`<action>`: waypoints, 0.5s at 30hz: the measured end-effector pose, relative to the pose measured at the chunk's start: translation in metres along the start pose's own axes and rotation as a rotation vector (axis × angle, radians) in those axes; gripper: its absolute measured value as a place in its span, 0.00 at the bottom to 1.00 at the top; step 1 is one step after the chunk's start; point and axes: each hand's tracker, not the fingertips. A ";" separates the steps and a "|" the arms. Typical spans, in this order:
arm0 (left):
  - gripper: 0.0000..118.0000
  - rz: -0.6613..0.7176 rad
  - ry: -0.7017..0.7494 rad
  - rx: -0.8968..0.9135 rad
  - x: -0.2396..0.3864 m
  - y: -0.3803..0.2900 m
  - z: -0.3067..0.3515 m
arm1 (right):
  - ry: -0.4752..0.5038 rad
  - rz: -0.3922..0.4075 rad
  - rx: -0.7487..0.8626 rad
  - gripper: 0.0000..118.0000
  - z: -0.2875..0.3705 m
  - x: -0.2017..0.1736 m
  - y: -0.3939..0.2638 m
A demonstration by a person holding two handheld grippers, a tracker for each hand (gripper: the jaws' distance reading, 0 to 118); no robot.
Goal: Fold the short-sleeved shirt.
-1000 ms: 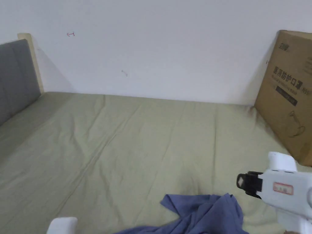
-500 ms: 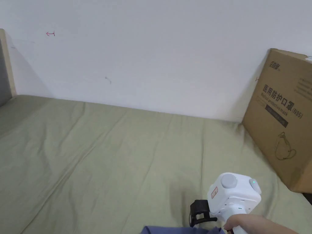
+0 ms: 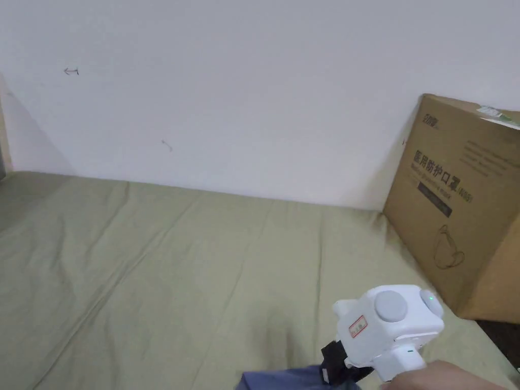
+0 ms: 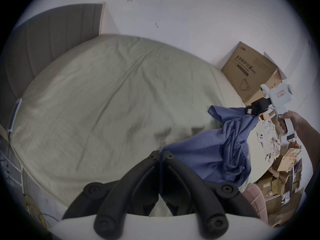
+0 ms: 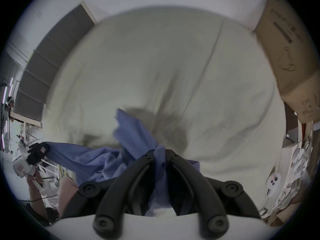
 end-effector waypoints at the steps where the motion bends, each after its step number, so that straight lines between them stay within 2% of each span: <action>1: 0.01 -0.029 0.001 0.043 0.005 0.009 0.009 | 0.012 -0.005 0.063 0.10 0.023 0.000 -0.008; 5: 0.01 -0.084 -0.025 0.178 0.019 0.050 0.050 | 0.038 -0.068 0.281 0.10 0.108 0.006 -0.035; 8: 0.01 -0.062 -0.077 0.277 0.029 0.089 0.088 | 0.075 -0.127 0.415 0.10 0.169 0.015 -0.051; 11: 0.01 -0.082 -0.124 0.355 0.048 0.133 0.124 | 0.112 -0.141 0.508 0.10 0.225 0.017 -0.057; 15: 0.01 -0.186 -0.106 0.461 0.080 0.189 0.163 | 0.077 -0.127 0.610 0.10 0.285 0.001 -0.053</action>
